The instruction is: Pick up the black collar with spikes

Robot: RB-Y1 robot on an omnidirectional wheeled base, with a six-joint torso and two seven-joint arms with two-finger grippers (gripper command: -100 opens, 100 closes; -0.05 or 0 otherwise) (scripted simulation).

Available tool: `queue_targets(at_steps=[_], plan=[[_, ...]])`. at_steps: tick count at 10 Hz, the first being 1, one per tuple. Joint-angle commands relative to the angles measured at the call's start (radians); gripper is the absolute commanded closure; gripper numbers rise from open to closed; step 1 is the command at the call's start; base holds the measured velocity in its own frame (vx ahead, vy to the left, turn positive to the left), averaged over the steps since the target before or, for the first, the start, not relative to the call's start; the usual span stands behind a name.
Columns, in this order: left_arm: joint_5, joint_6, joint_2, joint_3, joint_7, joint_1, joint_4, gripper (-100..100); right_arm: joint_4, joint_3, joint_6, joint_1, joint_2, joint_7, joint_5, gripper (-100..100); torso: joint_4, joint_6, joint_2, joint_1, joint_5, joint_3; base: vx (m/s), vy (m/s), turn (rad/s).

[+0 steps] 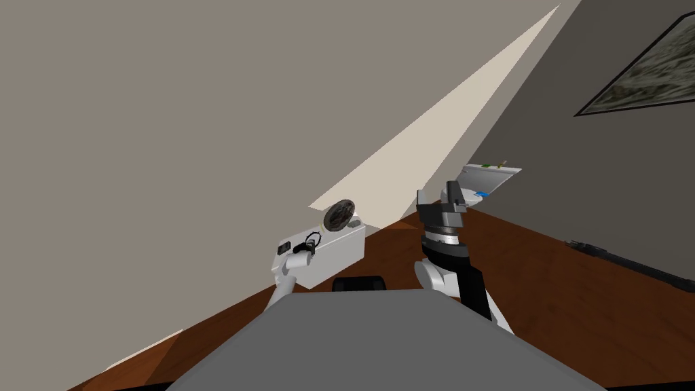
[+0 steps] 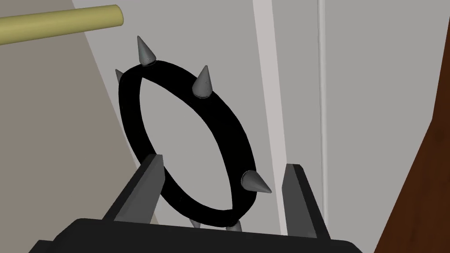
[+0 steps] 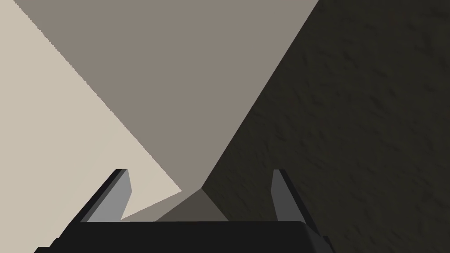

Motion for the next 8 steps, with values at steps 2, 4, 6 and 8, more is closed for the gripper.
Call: queue_targets(at_steps=[2,4,6,8], plan=[[0.001,0.006,-0.003,-0.002,0.000,0.008,0.007,100,0.000,0.000,0.000,0.000,0.000,0.000,0.000,0,0.005,0.002,-0.002,0.000,-0.003,0.002,-0.016,-0.007,0.014],[0.001,0.006,-0.003,-0.002,0.001,0.007,0.006,100,0.000,0.000,0.000,0.000,0.000,0.000,0.000,0,0.004,0.002,-0.004,0.000,-0.003,0.000,0.000,0.000,0.000],[0.003,0.019,0.006,0.002,0.000,0.001,-0.029,100,0.000,0.000,0.000,0.000,0.000,0.000,0.000,0,0.004,0.002,-0.004,0.000,-0.003,0.000,-0.006,-0.001,-0.008],[0.009,0.062,0.012,0.002,0.002,0.012,-0.080,100,0.000,0.000,0.000,0.000,0.000,0.000,0.000,0,0.005,0.003,-0.002,-0.001,-0.004,0.001,-0.039,-0.009,-0.007]])
